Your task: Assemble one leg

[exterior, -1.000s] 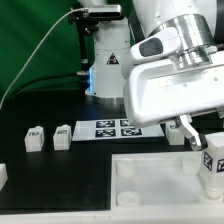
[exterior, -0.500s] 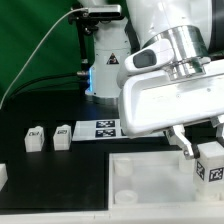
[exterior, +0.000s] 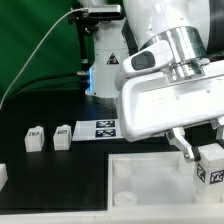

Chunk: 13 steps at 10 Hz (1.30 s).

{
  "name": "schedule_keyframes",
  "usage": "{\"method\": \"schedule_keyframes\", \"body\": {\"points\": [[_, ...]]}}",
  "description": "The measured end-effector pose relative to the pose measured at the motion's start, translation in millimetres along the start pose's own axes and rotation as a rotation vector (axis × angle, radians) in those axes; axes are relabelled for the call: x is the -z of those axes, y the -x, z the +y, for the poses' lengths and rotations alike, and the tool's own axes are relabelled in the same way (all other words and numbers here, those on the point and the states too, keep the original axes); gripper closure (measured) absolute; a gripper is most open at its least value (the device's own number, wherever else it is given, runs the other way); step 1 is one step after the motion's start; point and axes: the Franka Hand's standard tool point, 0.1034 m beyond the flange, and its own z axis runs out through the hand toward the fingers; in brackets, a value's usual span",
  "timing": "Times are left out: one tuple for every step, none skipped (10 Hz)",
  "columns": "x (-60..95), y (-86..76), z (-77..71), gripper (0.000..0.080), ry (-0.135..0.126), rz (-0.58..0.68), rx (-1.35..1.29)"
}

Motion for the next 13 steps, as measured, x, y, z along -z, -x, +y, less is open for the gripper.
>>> {"method": "schedule_keyframes", "body": {"points": [[-0.1, 0.1, 0.0, 0.0425, 0.0, 0.0, 0.0], [-0.3, 0.4, 0.0, 0.0245, 0.0, -0.001, 0.0], [-0.5, 0.7, -0.1, 0.0168, 0.0, -0.001, 0.0], [-0.6, 0.9, -0.1, 0.0168, -0.001, -0.001, -0.001], [-0.7, 1.1, -0.1, 0.0155, -0.001, -0.002, -0.001], [-0.9, 1.3, -0.1, 0.0151, -0.001, -0.002, -0.001], [-1.0, 1.5, -0.2, 0.0151, -0.001, -0.002, -0.001], [-1.1, 1.6, -0.2, 0.0151, -0.001, -0.003, -0.001], [-1.1, 1.7, -0.2, 0.0151, -0.001, -0.003, -0.001], [-2.9, 2.8, -2.9, 0.0151, -0.011, -0.038, -0.031], [3.3, -12.8, -10.4, 0.0151, -0.028, -0.107, -0.078], [12.0, -30.5, -12.4, 0.0151, -0.018, -0.108, -0.097], [12.1, -37.1, -15.6, 0.0151, -0.016, -0.138, -0.113]]}}
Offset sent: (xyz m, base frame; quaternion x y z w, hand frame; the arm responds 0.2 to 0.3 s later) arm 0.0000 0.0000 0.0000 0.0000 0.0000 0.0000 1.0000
